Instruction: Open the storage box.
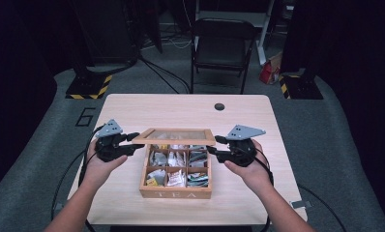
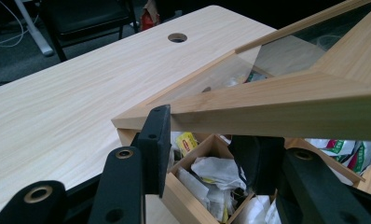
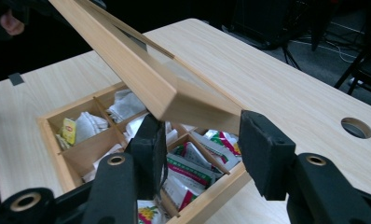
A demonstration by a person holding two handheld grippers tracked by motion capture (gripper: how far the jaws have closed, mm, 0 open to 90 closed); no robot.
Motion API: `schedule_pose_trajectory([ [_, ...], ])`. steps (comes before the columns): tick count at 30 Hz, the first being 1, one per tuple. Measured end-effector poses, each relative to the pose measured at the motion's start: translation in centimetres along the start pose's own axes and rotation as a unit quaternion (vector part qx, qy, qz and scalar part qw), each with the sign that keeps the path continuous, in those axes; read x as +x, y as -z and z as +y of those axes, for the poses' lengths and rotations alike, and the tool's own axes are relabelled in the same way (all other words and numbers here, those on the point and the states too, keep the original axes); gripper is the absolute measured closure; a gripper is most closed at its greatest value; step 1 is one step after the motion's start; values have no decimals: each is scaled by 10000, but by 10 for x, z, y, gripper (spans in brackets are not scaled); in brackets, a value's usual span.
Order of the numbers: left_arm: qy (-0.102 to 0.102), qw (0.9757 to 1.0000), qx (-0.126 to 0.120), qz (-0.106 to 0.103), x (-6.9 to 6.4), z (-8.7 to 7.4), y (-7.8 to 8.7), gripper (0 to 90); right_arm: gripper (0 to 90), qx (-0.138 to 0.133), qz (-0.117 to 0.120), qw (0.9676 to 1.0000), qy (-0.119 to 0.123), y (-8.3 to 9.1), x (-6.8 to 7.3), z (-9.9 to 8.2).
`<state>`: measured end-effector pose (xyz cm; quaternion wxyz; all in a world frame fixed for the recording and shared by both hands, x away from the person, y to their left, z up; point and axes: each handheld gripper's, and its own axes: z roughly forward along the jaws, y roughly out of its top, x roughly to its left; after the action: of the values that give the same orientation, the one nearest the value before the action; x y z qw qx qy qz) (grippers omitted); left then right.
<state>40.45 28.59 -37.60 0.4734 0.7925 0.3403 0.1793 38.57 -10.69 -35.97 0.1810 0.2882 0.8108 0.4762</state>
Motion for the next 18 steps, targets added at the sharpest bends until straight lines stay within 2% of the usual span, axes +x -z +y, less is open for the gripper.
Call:
schedule_pose_trajectory([
  [3, -19, 10000, 48, -4, 2, 5, 0, 576, 511, -2, -41, 10000, 61, -3, -5, 1],
  [8, 39, 10000, -17, -15, 8, 14, -3, 576, 511, -37, -91, 9999, 19, -7, -13, 5],
  [18, 50, 9999, -104, -26, 18, 28, -7, 575, 508, 64, -190, 9998, 69, -28, -30, 12],
])
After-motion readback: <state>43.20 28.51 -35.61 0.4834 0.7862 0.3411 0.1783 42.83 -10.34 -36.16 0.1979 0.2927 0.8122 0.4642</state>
